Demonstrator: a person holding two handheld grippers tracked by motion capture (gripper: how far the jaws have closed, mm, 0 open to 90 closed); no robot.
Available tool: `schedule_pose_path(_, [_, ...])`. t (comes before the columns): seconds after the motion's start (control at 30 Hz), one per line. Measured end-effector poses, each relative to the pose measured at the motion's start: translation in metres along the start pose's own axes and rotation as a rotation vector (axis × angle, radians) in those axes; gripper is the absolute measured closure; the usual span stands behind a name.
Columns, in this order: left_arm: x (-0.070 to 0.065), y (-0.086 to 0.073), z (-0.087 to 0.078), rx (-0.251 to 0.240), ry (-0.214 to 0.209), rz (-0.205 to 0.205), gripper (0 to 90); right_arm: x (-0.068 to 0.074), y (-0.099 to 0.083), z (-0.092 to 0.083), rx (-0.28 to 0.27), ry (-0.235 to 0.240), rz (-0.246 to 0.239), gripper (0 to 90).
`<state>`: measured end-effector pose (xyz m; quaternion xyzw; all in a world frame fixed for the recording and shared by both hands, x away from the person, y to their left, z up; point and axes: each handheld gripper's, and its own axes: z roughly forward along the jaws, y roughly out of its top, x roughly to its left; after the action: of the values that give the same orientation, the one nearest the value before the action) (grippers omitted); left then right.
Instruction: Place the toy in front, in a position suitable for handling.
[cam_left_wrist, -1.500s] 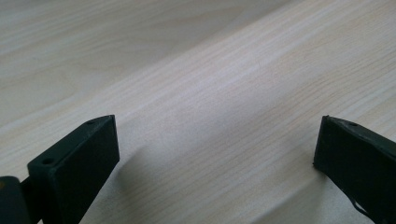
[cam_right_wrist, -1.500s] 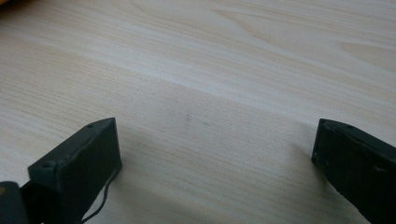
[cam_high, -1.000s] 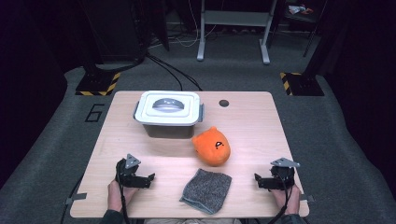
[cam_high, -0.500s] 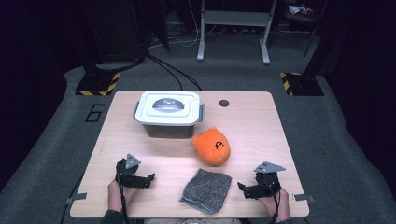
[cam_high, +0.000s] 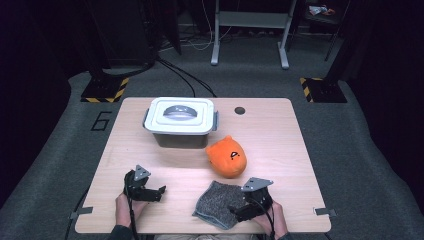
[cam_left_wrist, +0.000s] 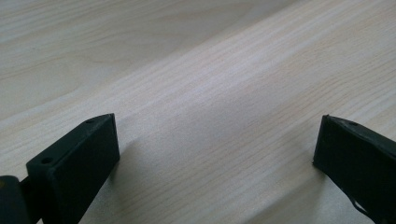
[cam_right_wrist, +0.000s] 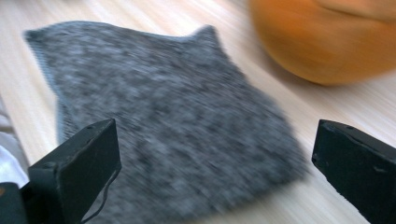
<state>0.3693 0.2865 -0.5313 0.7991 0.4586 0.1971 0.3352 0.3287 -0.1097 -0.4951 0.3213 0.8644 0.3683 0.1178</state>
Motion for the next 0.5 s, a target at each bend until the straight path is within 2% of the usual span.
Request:
schedule_pose_path(0.13, [0.000,0.000,0.000,0.003,0.000,0.005,0.0,0.011,0.006,0.012,0.010,0.028,-0.042,0.0])
schedule_pose_path(0.23, [0.000,0.000,-0.001,0.007,0.000,0.008,0.0,0.015,0.005,0.023,0.042,0.038,-0.067,1.4])
schedule_pose_path(0.27, [0.000,0.000,0.000,0.005,0.001,0.007,0.0,0.015,0.005,0.026,0.055,0.035,-0.085,3.2])
schedule_pose_path(0.33, [0.000,0.000,0.000,0.005,0.001,0.006,0.0,0.017,0.002,0.031,0.086,0.042,-0.070,9.5])
schedule_pose_path(0.37, [0.000,0.000,-0.001,0.007,0.002,0.007,0.0,0.015,0.000,0.033,0.086,0.036,-0.079,11.1])
schedule_pose_path(0.5, [0.000,0.000,0.000,0.005,0.002,0.004,0.0,0.013,-0.002,0.030,0.066,0.010,-0.087,27.2])
